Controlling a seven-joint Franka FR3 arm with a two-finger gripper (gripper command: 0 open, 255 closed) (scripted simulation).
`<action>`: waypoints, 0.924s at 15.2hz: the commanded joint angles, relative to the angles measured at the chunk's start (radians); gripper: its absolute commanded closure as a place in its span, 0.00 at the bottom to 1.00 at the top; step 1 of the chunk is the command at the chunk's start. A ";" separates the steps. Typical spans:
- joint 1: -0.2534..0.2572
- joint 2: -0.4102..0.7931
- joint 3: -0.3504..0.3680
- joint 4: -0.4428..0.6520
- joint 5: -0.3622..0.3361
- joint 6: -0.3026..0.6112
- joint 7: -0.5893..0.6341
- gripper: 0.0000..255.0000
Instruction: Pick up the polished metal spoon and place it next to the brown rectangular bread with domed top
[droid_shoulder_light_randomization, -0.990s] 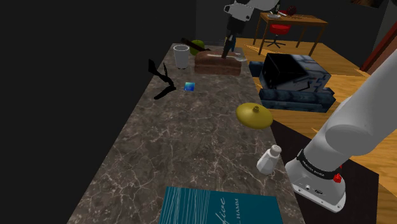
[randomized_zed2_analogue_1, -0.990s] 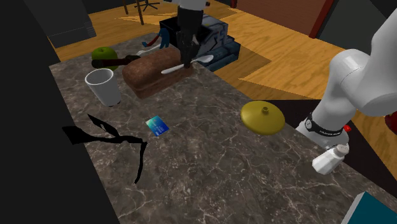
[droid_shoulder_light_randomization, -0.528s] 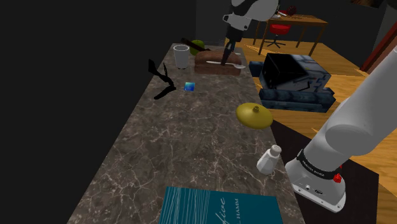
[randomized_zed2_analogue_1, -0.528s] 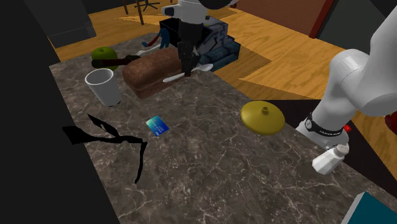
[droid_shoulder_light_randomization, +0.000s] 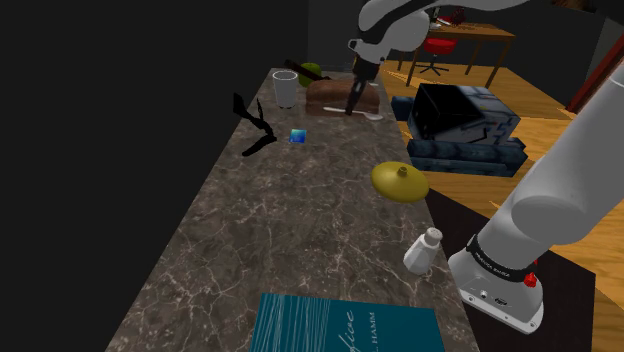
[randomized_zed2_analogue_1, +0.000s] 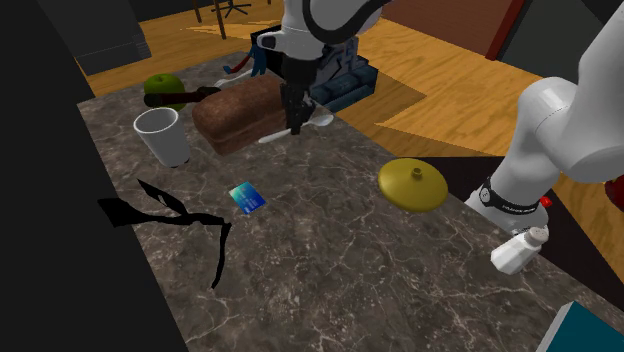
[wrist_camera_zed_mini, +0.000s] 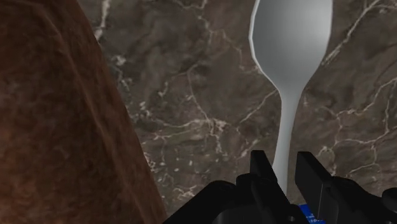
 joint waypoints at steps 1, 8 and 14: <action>0.000 0.012 0.000 -0.013 0.008 0.024 -0.011 1.00; 0.001 0.060 0.003 -0.054 0.044 0.107 -0.050 1.00; 0.001 0.090 0.006 -0.071 0.065 0.149 -0.073 1.00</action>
